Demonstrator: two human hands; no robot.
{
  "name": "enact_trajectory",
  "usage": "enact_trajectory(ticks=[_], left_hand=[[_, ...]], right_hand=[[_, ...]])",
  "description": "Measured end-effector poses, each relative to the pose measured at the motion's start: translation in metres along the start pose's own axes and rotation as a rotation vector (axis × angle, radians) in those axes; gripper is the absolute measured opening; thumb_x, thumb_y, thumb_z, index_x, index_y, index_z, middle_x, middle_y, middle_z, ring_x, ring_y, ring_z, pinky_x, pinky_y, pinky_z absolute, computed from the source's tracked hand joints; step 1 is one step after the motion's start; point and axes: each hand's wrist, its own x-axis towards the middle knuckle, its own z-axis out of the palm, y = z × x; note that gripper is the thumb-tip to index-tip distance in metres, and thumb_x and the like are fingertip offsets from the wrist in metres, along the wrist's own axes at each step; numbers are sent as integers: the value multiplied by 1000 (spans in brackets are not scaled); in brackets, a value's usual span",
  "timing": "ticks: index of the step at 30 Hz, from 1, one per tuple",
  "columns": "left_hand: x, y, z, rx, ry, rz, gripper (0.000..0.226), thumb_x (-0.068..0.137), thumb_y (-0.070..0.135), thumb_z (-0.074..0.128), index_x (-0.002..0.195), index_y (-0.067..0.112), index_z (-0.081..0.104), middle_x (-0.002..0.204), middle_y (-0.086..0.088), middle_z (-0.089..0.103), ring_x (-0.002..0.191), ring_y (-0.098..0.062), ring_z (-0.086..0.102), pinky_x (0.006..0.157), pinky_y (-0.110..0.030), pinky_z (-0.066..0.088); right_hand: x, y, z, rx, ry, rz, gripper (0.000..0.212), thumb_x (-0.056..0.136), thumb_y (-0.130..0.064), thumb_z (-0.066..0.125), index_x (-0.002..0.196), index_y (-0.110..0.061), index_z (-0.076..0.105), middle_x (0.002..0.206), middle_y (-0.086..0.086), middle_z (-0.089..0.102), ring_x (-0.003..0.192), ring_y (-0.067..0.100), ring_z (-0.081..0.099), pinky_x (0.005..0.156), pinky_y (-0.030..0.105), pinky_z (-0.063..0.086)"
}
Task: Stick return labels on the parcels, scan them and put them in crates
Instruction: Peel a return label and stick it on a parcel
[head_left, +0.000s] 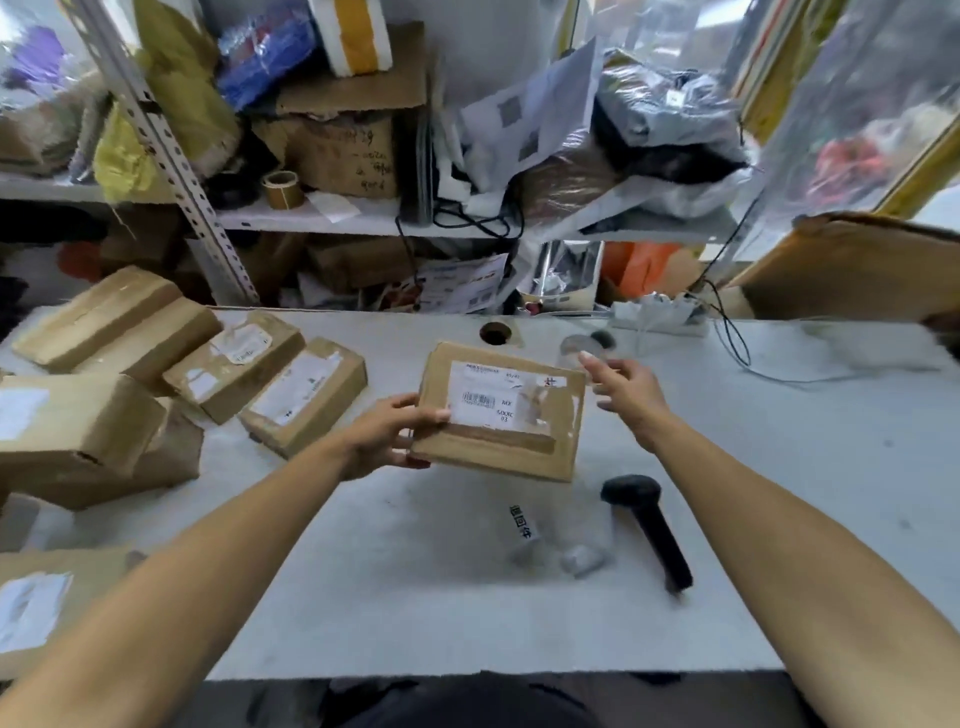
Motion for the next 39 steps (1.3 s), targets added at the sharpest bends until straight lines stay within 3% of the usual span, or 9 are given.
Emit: enact_trajectory(ticks=[2, 6, 9, 12, 15, 19, 27, 32, 39], left_hand=[[9, -9, 19, 7, 86, -16, 93, 49, 42, 94, 132, 17, 59, 126, -10, 65, 107, -30, 68, 90, -54, 59], [20, -26, 42, -111, 216, -15, 110, 40, 46, 95, 135, 13, 52, 129, -11, 64, 108, -31, 68, 78, -48, 62], [25, -34, 51, -192, 255, -4, 110, 40, 47, 96, 135, 12, 53, 127, -12, 65, 100, -31, 69, 79, -50, 61], [28, -39, 56, -220, 305, 12, 114, 38, 48, 97, 136, 13, 52, 127, -14, 66, 106, -33, 70, 75, -46, 62], [25, -40, 60, -235, 359, 29, 122, 35, 51, 99, 139, 15, 49, 128, -13, 65, 104, -31, 70, 74, -43, 62], [23, -40, 62, -260, 472, 41, 103, 61, 37, 95, 144, 18, 38, 129, -11, 61, 109, -28, 67, 87, -48, 60], [26, -37, 48, -313, 591, 58, 75, 72, 34, 90, 131, 20, 45, 127, -7, 62, 108, -27, 66, 90, -50, 58], [24, -37, 41, -334, 609, 50, 67, 77, 31, 87, 127, 21, 44, 125, -8, 62, 105, -26, 65, 92, -50, 57], [22, -41, 32, -375, 608, 28, 76, 76, 32, 87, 138, 15, 48, 128, -8, 62, 110, -28, 63, 94, -54, 55]], right_hand=[[-11, 32, -25, -166, 176, 31, 59, 80, -59, 76, 119, -19, 59, 117, 5, 62, 102, 21, 59, 84, 34, 47], [-35, 97, -58, -316, 2, 323, 92, 63, -72, 82, 130, -20, 45, 124, 0, 49, 119, 25, 52, 92, 35, 43], [-45, 132, -60, -330, -168, 437, 68, 74, -52, 84, 118, -9, 55, 118, 4, 63, 105, 24, 63, 90, 39, 53], [-47, 145, -49, -363, -190, 442, 42, 84, -32, 76, 114, -6, 63, 102, 8, 67, 93, 24, 65, 87, 39, 56], [-40, 124, -34, -322, -141, 443, 40, 86, -35, 70, 106, -2, 61, 90, 12, 65, 78, 26, 63, 69, 32, 49], [-31, 54, -25, -115, -126, 315, 25, 91, -27, 66, 94, -2, 60, 72, 10, 55, 56, 22, 50, 59, 32, 44], [-61, -85, -14, -70, -435, 5, 20, 92, -31, 66, 88, -11, 66, 68, 2, 58, 58, 15, 53, 55, 27, 47], [-77, -110, -5, -127, -487, 19, 21, 93, -31, 65, 86, -11, 63, 65, 2, 56, 52, 13, 51, 48, 23, 45], [-77, -115, 1, -191, -461, -12, 22, 93, -31, 64, 90, -9, 66, 71, 4, 58, 63, 16, 53, 56, 26, 48]])
